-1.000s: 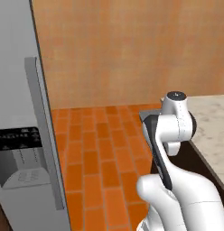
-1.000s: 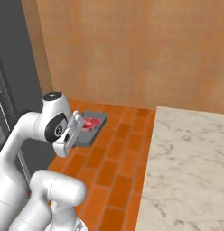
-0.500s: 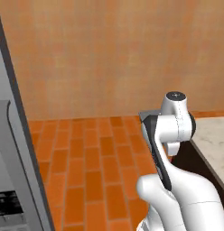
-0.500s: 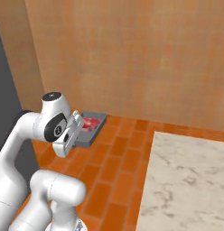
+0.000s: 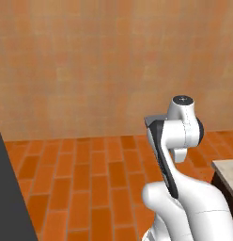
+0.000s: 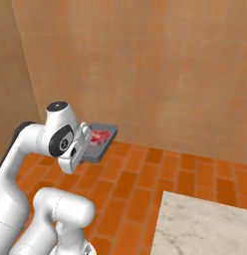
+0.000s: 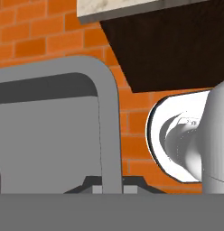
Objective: Take the meat container that has the steak and place it on the second highest rack of the freezer. Then take the vegetable container that has the lime and potato and place it on the highest rack of the freezer.
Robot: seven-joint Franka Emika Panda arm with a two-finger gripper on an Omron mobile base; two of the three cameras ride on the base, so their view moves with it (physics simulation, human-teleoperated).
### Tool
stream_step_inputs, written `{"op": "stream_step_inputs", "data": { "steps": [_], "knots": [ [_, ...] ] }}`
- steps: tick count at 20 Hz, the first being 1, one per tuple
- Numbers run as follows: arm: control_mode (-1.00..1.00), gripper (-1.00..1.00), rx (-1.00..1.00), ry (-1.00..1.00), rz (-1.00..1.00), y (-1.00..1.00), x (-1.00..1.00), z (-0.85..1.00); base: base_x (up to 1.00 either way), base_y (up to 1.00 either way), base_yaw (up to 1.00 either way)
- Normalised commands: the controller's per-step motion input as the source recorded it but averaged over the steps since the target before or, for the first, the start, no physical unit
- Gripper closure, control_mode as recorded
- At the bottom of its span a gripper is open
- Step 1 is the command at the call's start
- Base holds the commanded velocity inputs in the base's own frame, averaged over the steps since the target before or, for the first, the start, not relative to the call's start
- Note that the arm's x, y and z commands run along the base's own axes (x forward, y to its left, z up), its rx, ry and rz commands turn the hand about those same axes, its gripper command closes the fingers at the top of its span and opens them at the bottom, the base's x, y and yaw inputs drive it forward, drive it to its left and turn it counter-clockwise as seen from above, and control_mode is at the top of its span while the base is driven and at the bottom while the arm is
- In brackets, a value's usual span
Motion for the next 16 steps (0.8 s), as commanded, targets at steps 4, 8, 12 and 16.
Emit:
{"op": "stream_step_inputs", "data": {
  "steps": [4,8,12,16],
  "knots": [
    [1.00,1.00,0.00,0.00,0.00,0.00,0.00,0.00,0.97,-0.23,0.13],
    [1.00,1.00,0.00,0.00,0.00,0.00,0.00,0.00,0.56,-0.15,0.46],
    [1.00,1.00,0.00,0.00,0.00,0.00,0.00,0.00,0.06,-0.23,0.81],
    [1.00,1.00,0.00,0.00,0.00,0.00,0.00,0.00,0.00,-0.16,0.90]
  ]
}}
